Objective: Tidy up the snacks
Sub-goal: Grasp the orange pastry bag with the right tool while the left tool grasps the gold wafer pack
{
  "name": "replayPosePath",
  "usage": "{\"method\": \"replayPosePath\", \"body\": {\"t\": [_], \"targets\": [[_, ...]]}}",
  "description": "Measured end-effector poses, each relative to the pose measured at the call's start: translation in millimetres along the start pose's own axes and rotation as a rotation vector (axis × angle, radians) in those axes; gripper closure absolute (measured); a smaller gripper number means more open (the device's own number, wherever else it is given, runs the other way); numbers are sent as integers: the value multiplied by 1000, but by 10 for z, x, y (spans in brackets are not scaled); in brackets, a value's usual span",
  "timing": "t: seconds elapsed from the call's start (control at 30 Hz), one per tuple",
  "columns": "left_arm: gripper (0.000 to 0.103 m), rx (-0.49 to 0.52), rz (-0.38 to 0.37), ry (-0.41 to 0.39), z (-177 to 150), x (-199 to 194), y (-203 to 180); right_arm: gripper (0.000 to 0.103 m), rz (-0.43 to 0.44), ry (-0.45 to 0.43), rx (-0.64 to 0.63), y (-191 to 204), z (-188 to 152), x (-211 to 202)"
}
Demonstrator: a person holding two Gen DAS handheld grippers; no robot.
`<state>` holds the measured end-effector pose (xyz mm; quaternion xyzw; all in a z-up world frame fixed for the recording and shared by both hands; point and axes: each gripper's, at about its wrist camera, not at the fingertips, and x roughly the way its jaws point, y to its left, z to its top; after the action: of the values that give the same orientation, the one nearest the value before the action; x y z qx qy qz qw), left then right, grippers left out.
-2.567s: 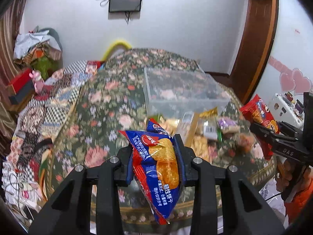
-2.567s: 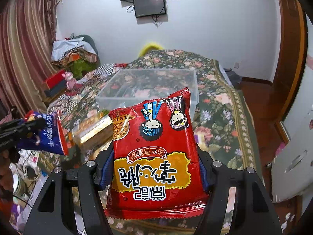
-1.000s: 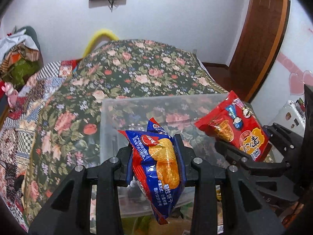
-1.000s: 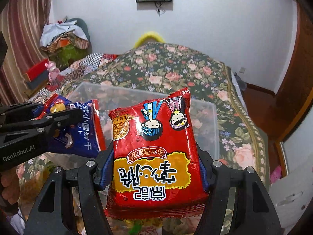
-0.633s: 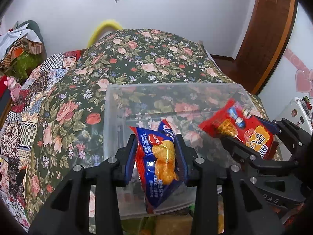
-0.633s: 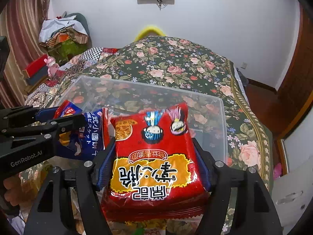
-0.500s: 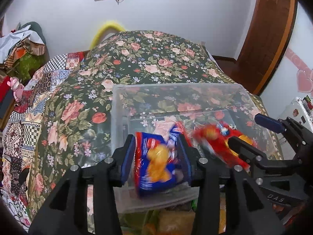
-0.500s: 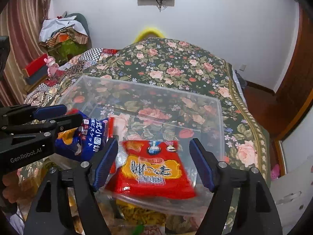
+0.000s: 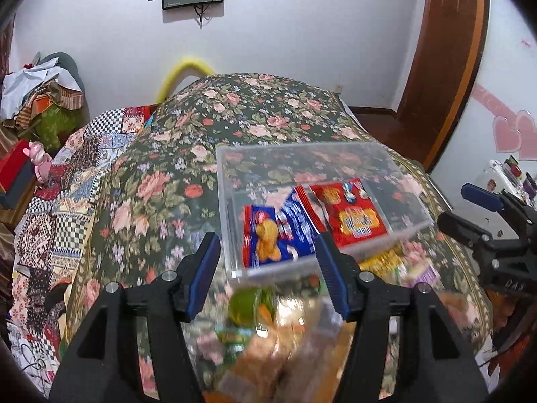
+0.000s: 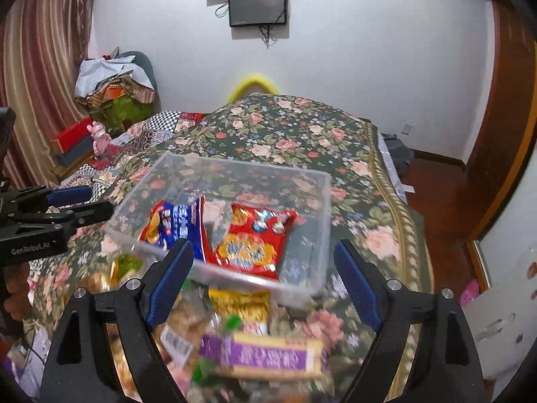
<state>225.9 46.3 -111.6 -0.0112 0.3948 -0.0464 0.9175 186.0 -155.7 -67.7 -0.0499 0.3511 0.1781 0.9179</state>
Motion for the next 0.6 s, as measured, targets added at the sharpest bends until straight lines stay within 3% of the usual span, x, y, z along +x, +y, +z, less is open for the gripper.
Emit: {"method": "replayPosePath", "body": {"t": [0.2, 0.6], "targets": [[44, -5, -34, 42, -291, -109, -89, 19, -38, 35, 37, -137, -332, -162], [44, 38, -104, 130, -779, -20, -405, 18, -15, 162, 140, -287, -1018, -260]]}}
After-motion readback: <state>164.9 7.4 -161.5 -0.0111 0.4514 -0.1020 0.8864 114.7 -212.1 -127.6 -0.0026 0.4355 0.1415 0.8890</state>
